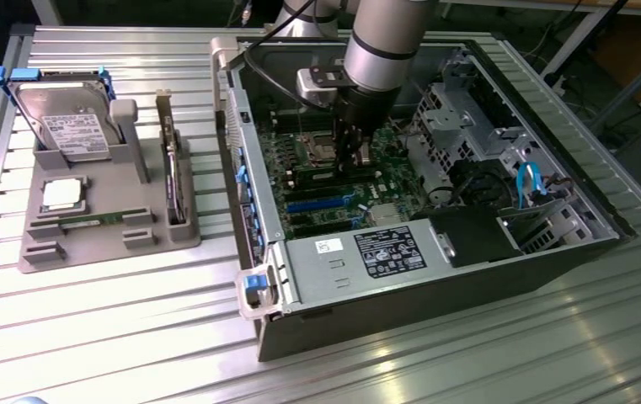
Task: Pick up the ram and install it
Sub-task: 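Insert the ram into the slot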
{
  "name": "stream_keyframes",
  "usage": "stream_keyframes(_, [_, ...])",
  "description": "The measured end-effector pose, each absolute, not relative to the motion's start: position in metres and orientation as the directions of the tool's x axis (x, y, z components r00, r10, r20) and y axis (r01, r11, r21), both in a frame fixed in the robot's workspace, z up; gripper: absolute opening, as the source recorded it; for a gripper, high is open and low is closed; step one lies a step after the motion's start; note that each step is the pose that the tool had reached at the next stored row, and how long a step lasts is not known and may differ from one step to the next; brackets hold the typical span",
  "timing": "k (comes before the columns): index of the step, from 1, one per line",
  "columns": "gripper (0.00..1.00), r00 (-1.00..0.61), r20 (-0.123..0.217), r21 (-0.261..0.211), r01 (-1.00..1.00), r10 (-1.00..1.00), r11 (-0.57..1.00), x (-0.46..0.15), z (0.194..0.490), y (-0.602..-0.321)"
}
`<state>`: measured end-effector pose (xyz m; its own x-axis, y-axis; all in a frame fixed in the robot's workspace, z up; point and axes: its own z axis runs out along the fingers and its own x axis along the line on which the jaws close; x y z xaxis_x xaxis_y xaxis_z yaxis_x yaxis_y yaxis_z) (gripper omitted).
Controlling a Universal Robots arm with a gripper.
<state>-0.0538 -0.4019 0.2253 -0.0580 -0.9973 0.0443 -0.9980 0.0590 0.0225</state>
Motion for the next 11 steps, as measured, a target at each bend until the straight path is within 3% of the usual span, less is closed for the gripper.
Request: stream_keyframes(11, [0.14, -0.058, 0.05, 0.022, -0.998, -0.997, 0.059, -0.053, 0.214, -0.402])
